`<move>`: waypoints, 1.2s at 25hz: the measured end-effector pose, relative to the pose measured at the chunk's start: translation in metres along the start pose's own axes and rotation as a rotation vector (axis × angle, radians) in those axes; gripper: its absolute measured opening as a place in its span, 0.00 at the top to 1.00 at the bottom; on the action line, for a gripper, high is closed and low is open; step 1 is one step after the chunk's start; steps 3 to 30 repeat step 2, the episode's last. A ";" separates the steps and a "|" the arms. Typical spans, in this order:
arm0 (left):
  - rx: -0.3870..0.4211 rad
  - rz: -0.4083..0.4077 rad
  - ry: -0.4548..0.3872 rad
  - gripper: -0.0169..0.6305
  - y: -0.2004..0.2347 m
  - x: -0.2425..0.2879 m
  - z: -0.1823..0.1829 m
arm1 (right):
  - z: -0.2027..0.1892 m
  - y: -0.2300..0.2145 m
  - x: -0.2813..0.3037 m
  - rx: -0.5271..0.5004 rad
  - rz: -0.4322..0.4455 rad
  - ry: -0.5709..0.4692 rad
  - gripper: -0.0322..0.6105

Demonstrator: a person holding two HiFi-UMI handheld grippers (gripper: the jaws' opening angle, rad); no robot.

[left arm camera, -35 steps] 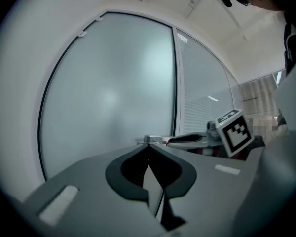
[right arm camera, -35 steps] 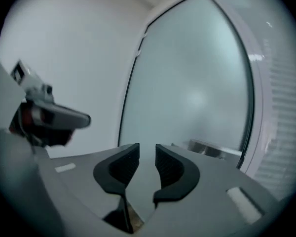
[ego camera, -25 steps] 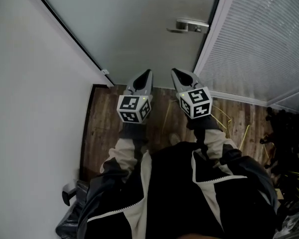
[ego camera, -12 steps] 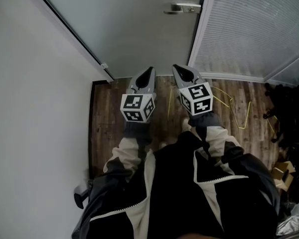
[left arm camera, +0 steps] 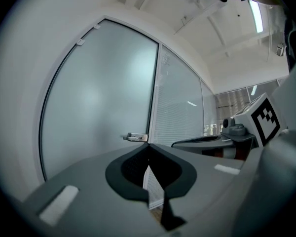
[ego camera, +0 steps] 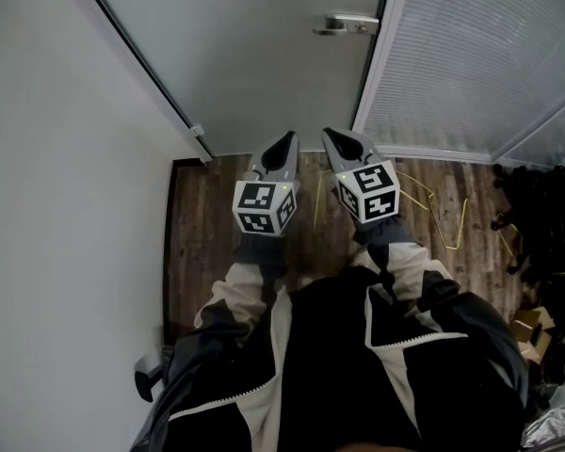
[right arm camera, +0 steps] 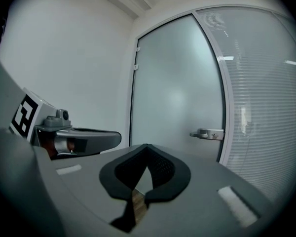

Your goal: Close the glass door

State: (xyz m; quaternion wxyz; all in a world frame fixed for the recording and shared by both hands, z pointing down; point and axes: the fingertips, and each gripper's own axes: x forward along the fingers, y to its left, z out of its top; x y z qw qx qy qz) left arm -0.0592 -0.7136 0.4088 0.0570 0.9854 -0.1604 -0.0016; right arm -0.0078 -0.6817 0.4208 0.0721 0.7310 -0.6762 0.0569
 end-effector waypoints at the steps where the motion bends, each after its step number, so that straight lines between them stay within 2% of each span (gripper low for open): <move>1: 0.000 0.001 0.000 0.97 0.002 -0.001 0.000 | 0.000 0.002 0.001 -0.003 0.002 -0.001 0.95; 30: 0.001 0.002 0.000 0.97 0.003 -0.002 0.000 | 0.000 0.005 0.003 -0.007 0.003 -0.001 0.95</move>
